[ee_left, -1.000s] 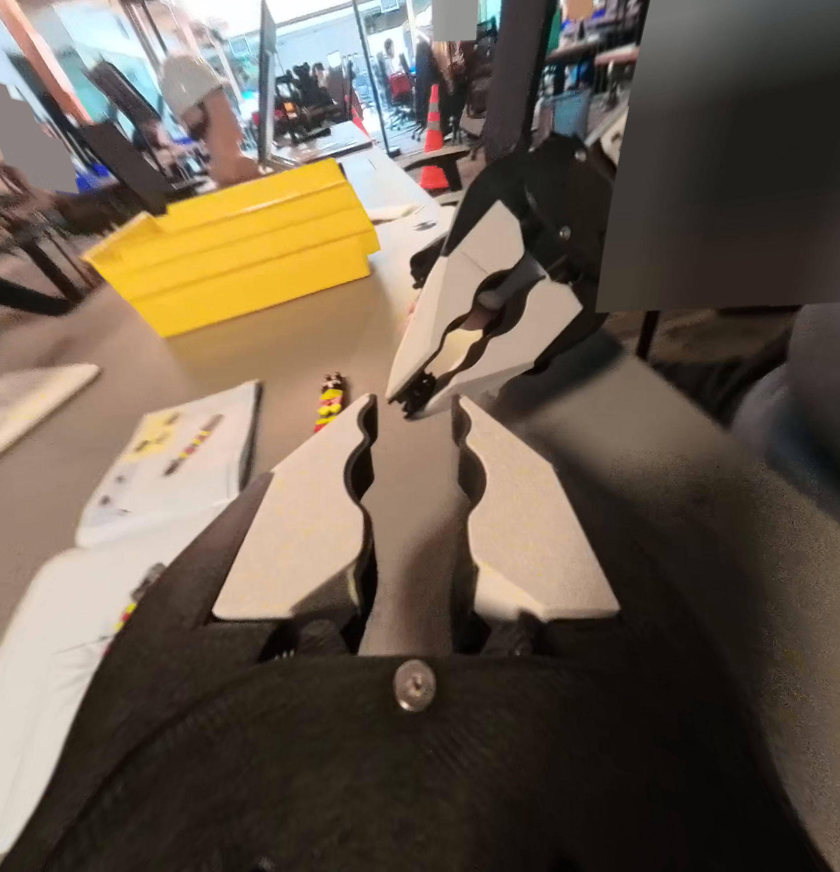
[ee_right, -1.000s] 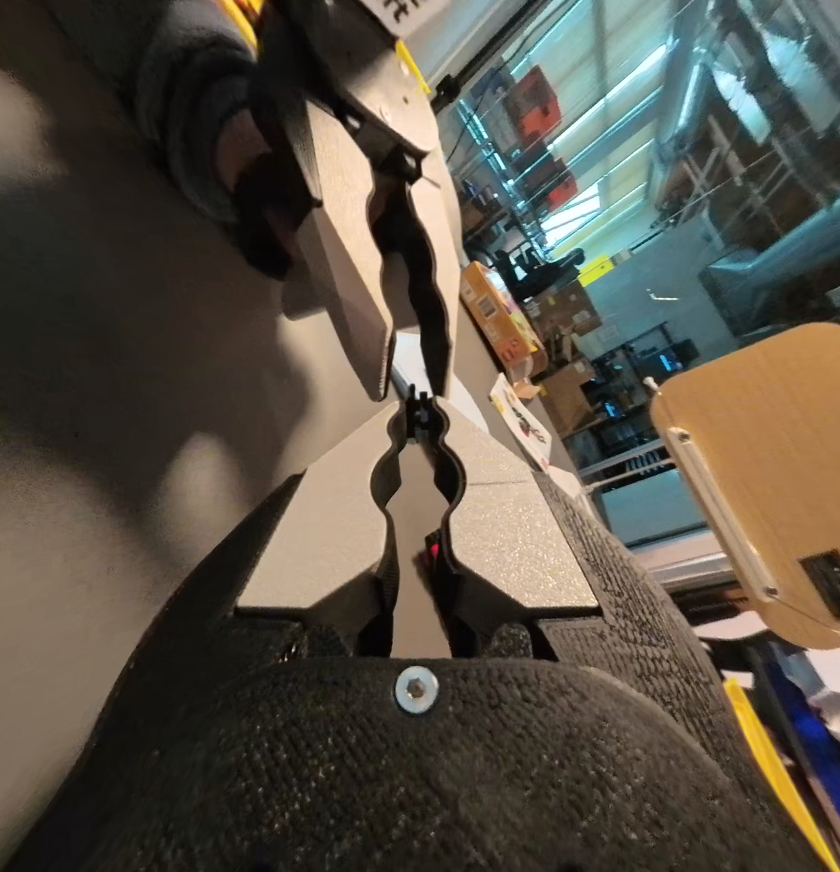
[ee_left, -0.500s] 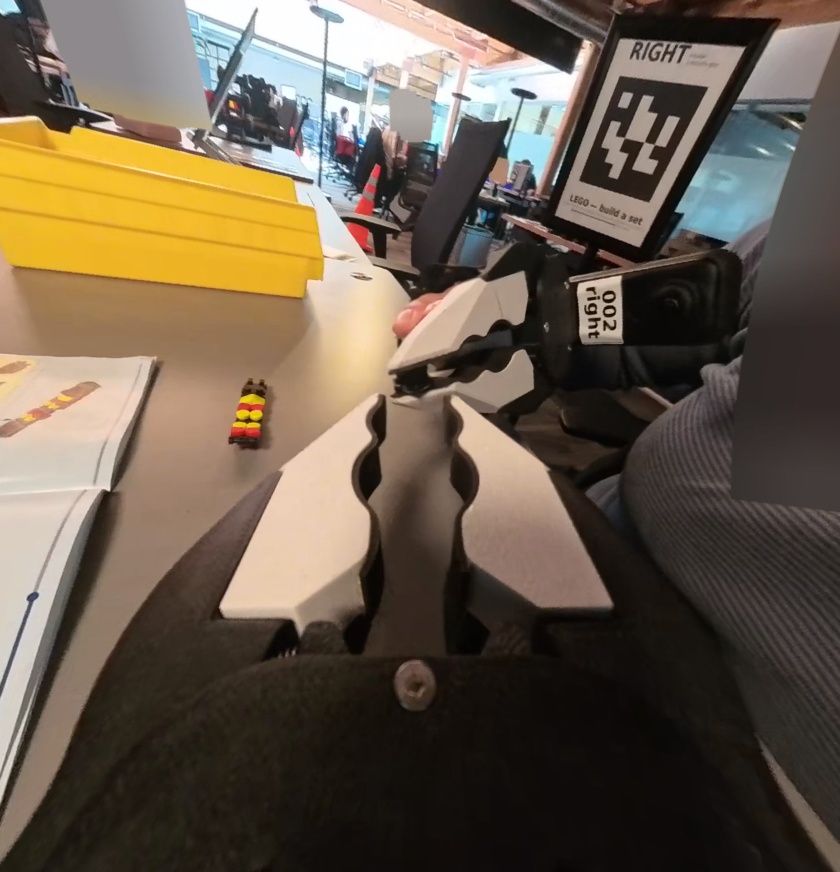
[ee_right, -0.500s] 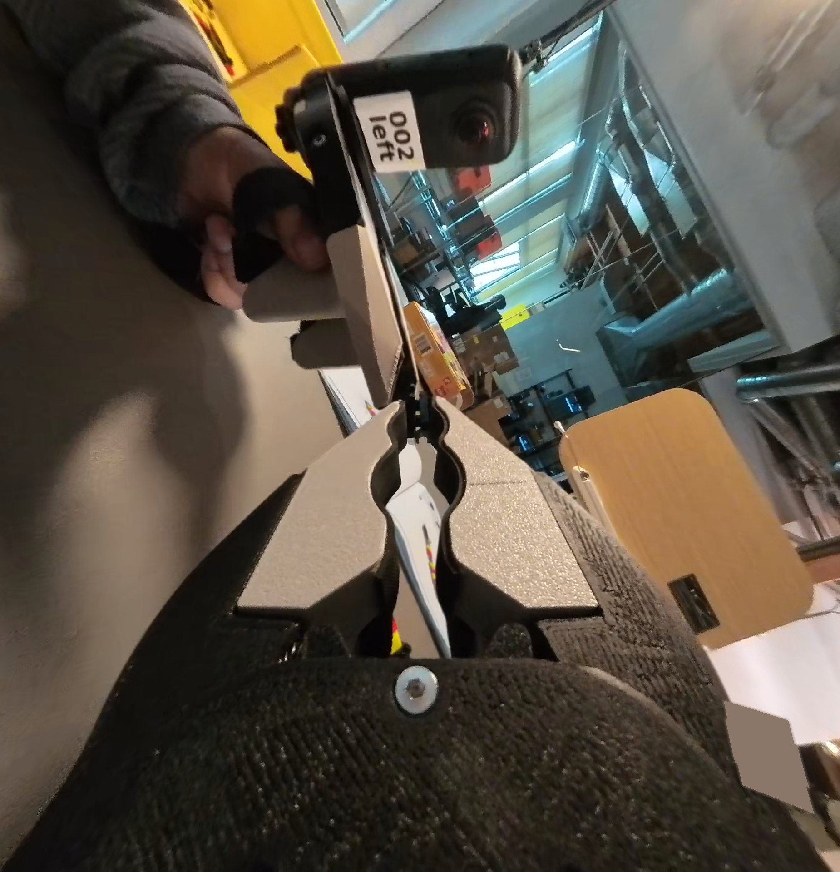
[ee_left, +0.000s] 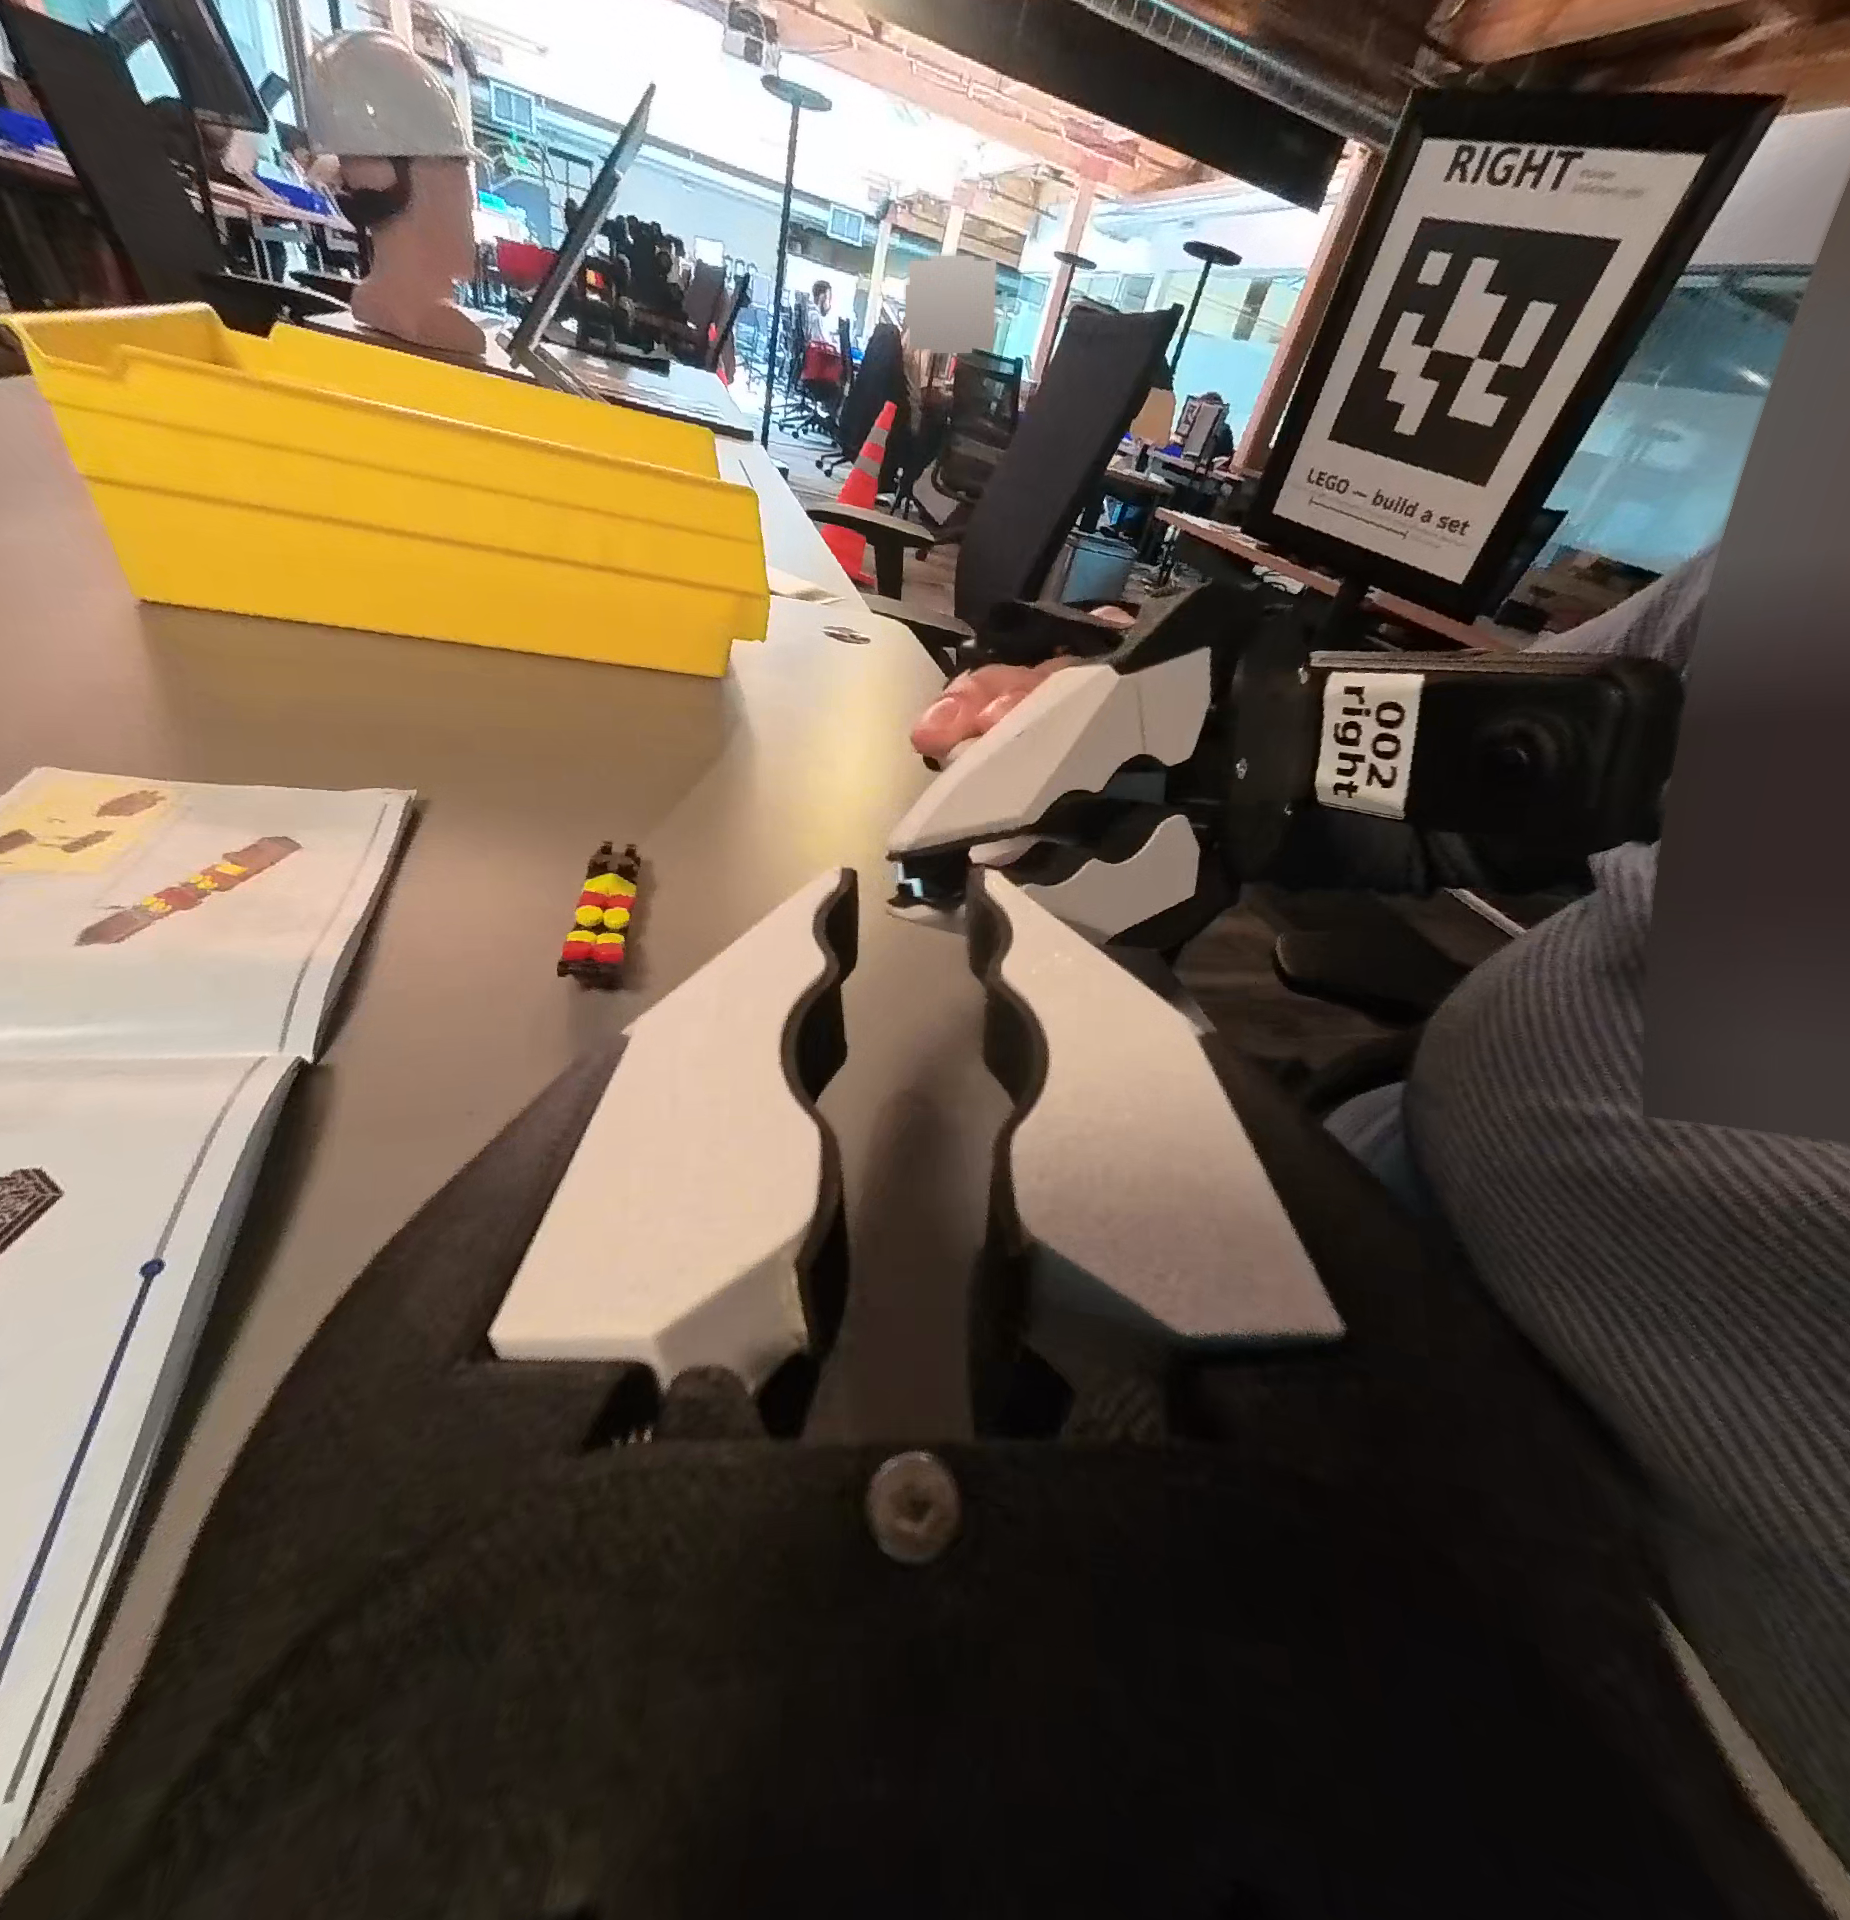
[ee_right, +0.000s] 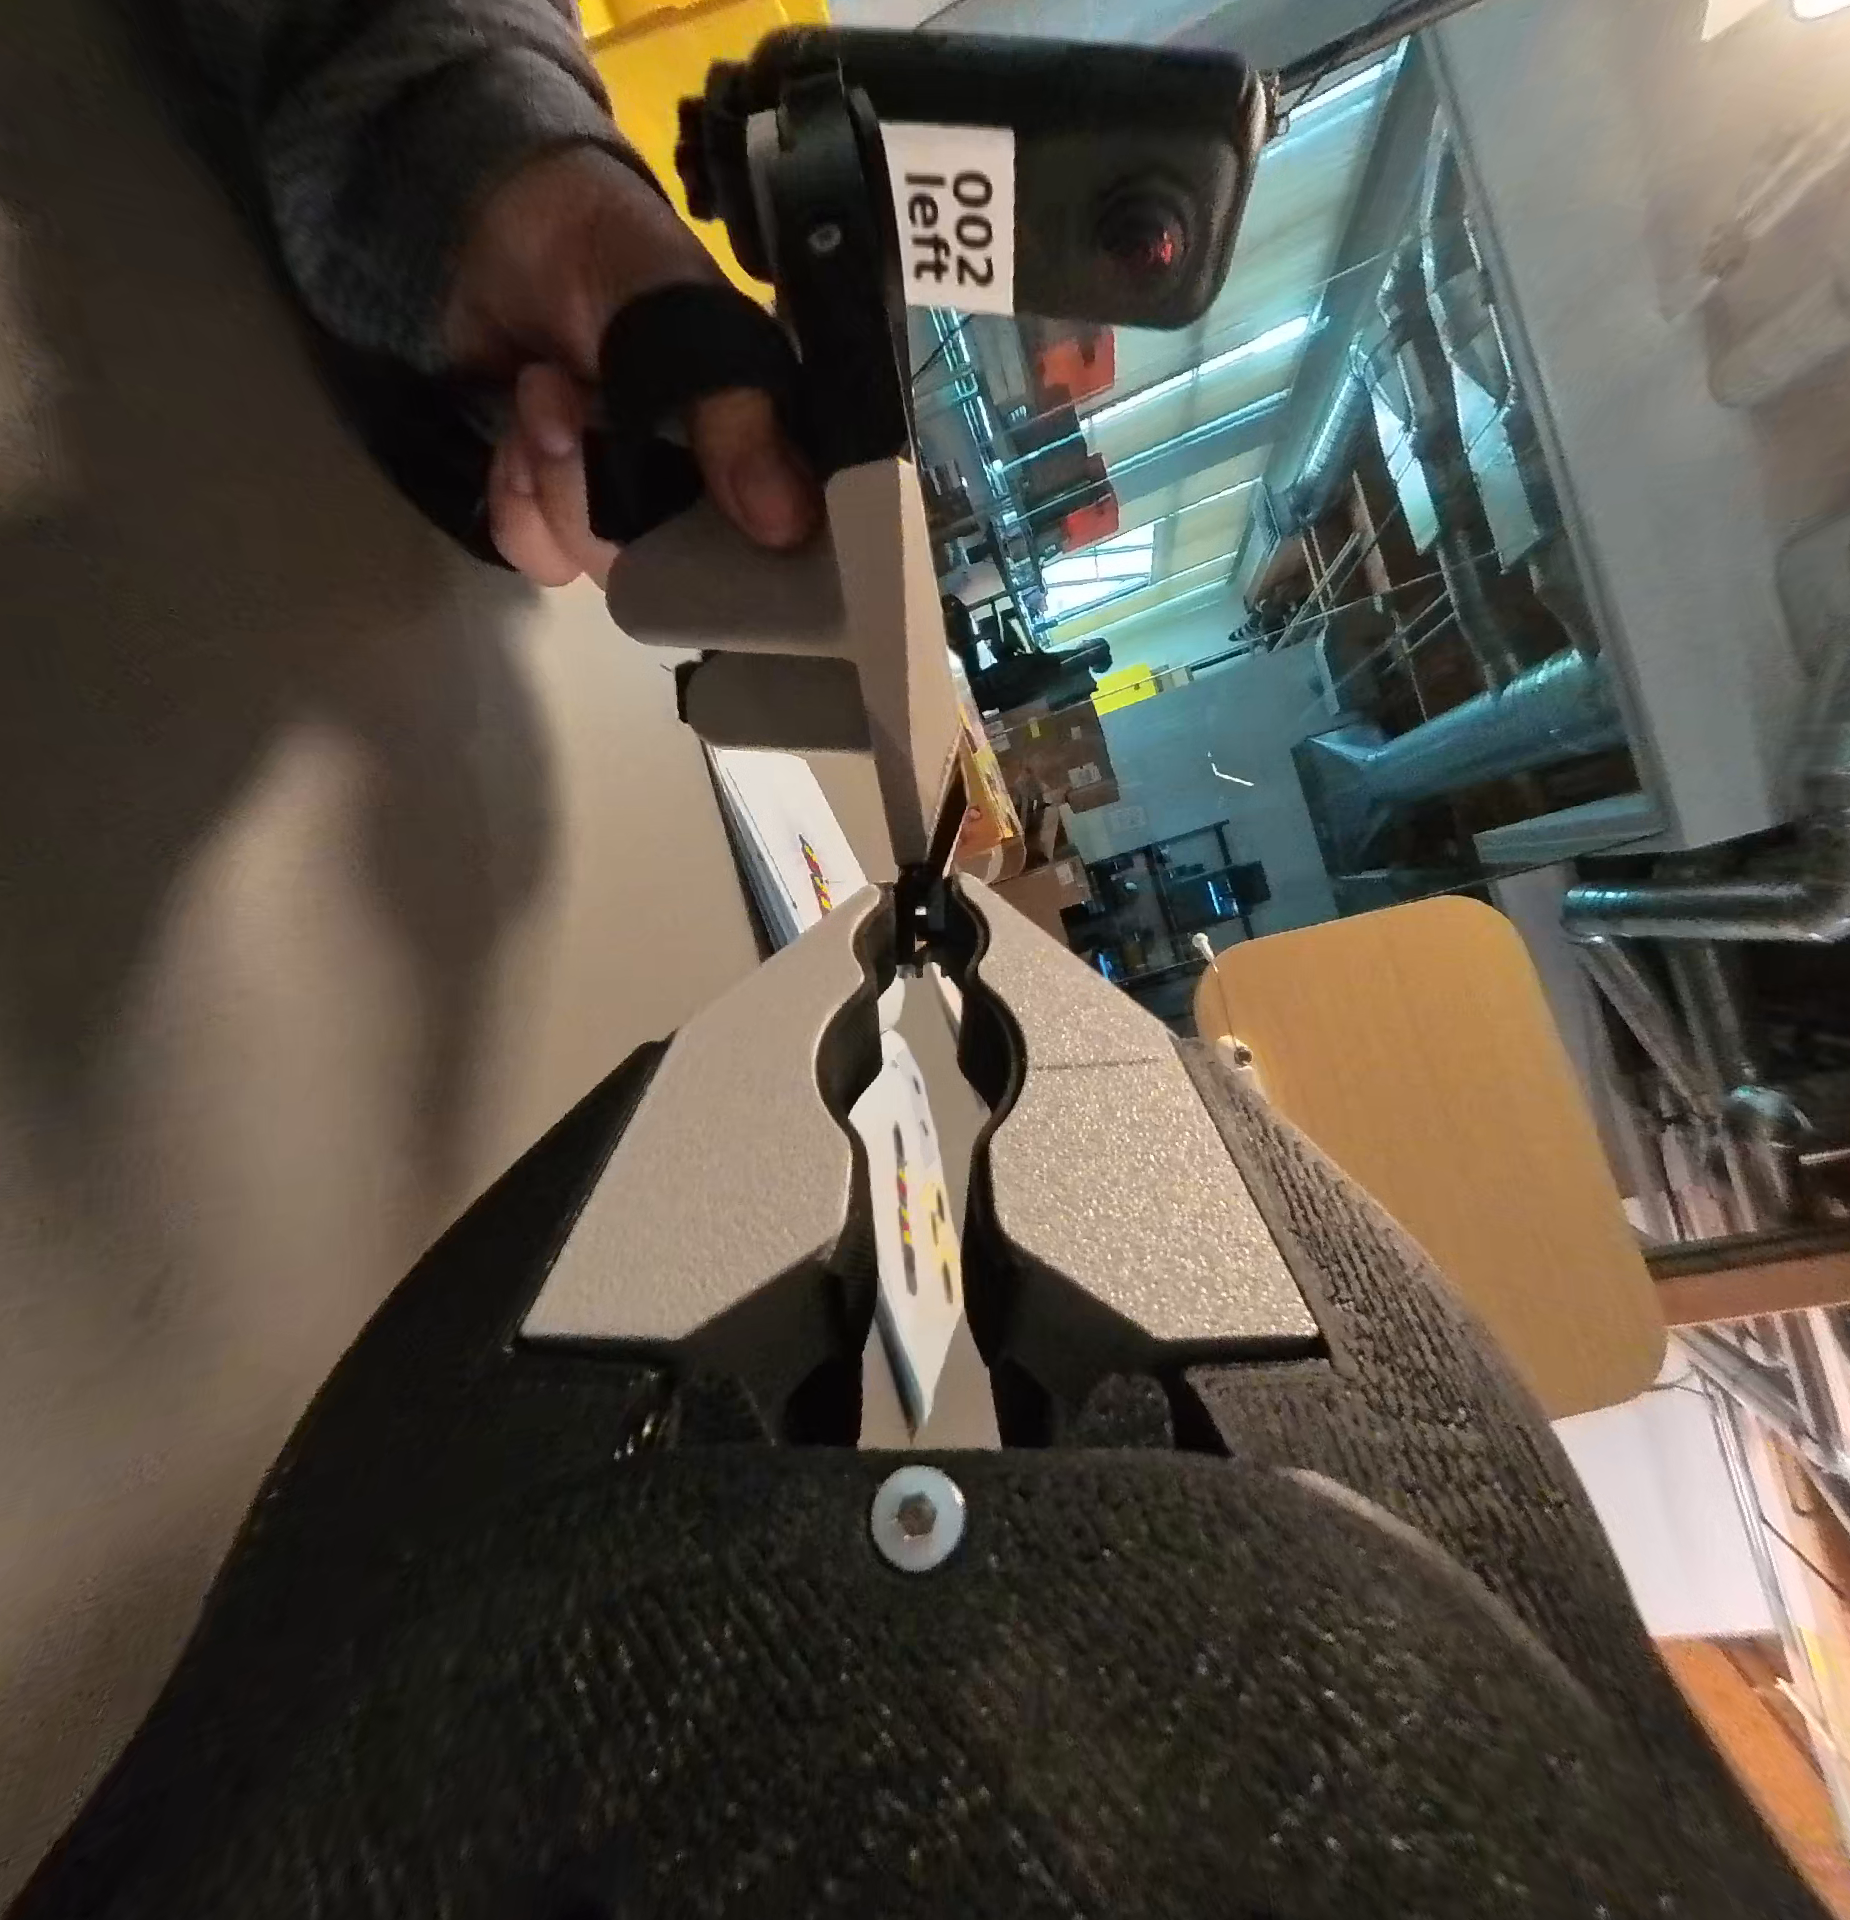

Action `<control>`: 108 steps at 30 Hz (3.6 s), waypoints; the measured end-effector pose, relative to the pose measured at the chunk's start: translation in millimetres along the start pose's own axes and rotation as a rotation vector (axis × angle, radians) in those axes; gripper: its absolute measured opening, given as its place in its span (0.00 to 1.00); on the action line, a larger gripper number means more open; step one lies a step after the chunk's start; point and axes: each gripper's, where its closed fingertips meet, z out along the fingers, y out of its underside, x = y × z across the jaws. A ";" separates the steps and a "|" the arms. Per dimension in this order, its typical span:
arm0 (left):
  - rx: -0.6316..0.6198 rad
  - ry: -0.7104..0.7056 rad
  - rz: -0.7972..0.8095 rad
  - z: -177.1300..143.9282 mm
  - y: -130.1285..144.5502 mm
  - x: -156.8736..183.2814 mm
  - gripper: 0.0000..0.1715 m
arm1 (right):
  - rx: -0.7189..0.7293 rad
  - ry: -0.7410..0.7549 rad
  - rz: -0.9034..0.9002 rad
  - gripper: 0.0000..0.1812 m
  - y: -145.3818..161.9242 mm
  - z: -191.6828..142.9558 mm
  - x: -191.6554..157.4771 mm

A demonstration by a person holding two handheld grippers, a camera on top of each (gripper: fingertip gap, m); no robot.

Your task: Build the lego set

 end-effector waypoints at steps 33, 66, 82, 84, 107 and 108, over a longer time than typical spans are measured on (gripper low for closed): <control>-0.082 0.218 -0.049 1.7 9.8 22.7 0.10 | 0.077 -0.208 0.313 0.03 -17.0 -6.1 -18.1; 0.002 -0.101 0.819 -9.6 -1.7 27.4 0.01 | 0.158 -0.123 0.359 0.03 -27.4 -8.7 3.9; 0.060 0.311 -0.217 -6.0 -13.4 36.4 0.13 | 0.178 -0.105 0.255 0.03 -35.9 -8.4 6.7; 0.046 0.315 -0.240 -5.2 -11.0 35.3 0.11 | 0.175 -0.106 0.250 0.03 -35.2 -8.0 5.9; 0.022 0.333 -0.262 -3.5 -6.5 37.7 0.12 | 0.143 -0.114 0.310 0.04 -28.8 -7.6 3.8; 0.020 0.328 -0.261 -3.4 -5.9 36.9 0.11 | 0.144 -0.113 0.310 0.04 -28.7 -7.6 3.6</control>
